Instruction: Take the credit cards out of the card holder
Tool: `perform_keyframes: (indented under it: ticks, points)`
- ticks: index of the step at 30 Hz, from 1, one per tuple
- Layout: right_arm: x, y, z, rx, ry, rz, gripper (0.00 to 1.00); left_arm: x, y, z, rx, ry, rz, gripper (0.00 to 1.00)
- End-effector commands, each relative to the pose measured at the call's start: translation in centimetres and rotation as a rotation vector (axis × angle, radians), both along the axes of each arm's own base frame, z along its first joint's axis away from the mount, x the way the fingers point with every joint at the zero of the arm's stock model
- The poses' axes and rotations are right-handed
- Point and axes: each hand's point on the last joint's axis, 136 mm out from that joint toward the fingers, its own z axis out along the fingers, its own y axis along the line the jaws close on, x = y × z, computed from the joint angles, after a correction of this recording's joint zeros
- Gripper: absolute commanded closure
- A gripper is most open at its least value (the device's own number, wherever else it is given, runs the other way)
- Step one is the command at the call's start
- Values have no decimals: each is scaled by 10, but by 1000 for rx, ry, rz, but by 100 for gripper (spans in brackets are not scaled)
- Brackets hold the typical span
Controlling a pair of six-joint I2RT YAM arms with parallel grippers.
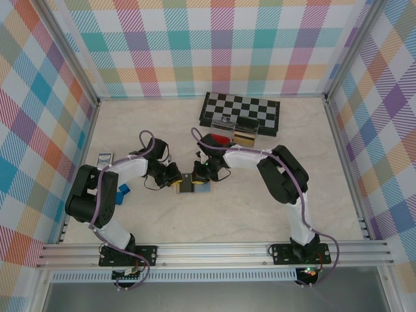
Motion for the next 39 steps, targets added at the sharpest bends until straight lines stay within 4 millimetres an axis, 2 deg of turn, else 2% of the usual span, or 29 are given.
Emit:
perform_keyframes:
  ticks: [1, 5, 16, 28, 31, 35, 39]
  points:
    - [-1, -6, 16, -6, -31, 6, 100, 0, 0, 17, 3, -50, 0, 86]
    - [-2, -12, 19, -26, -34, -3, 100, 1, 1, 21, 2, -66, 0, 86]
    - [0, -33, 6, -157, -53, -7, 100, -1, -19, 12, -95, -22, -41, 90]
    - [1, -34, 3, -173, -56, 2, 100, -1, -31, 3, -111, 0, -67, 92]
    - [2, -34, 6, -168, -64, 7, 100, 1, -22, 3, -48, -10, -37, 93]
    - [3, -33, 11, -160, -71, 8, 100, 5, -5, 13, 38, -56, 8, 93]
    - [4, -33, 12, -160, -76, 8, 100, 7, -18, 30, -42, -110, -29, 93]
